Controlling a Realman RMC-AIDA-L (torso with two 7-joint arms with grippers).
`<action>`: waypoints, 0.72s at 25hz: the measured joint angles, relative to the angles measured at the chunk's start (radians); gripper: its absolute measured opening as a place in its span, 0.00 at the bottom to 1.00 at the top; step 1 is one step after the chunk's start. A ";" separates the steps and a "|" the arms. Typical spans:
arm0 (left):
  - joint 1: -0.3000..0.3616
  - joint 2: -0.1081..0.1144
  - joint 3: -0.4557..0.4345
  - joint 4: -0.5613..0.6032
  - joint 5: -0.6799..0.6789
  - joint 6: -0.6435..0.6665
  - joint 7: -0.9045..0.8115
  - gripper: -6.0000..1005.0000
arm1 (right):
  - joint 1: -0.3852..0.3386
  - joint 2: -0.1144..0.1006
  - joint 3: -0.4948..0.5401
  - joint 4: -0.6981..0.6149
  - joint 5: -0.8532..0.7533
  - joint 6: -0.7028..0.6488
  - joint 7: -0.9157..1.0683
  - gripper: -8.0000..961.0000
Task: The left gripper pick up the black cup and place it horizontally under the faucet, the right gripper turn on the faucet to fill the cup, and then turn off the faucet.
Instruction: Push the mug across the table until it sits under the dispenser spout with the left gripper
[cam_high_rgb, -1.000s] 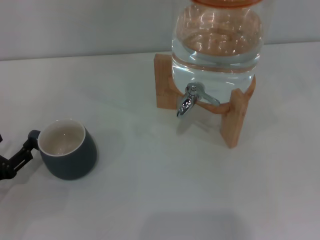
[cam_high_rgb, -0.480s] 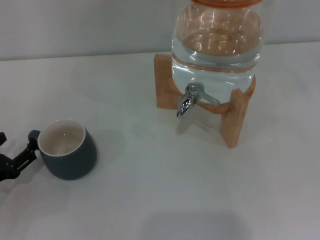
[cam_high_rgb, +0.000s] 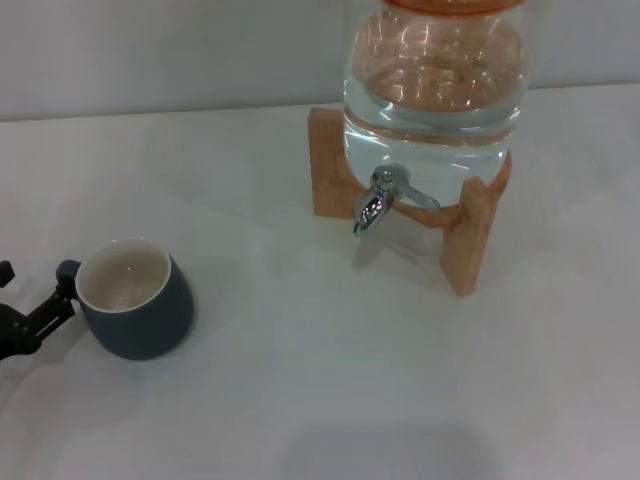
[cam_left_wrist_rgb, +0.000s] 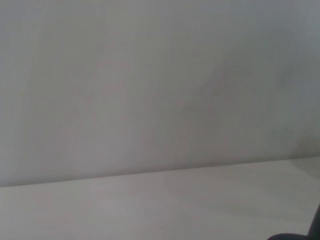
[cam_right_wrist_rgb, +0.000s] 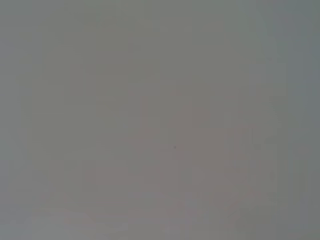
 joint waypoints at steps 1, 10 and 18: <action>0.000 0.000 0.000 0.001 0.000 0.000 0.000 0.88 | 0.000 0.000 0.000 0.000 0.000 0.000 0.000 0.88; -0.007 0.000 -0.003 0.003 0.000 0.000 0.000 0.87 | -0.002 0.002 0.000 0.000 0.000 0.002 0.000 0.88; -0.011 0.001 -0.006 0.003 0.000 0.000 0.000 0.87 | -0.003 0.001 0.000 0.000 0.004 0.004 0.000 0.88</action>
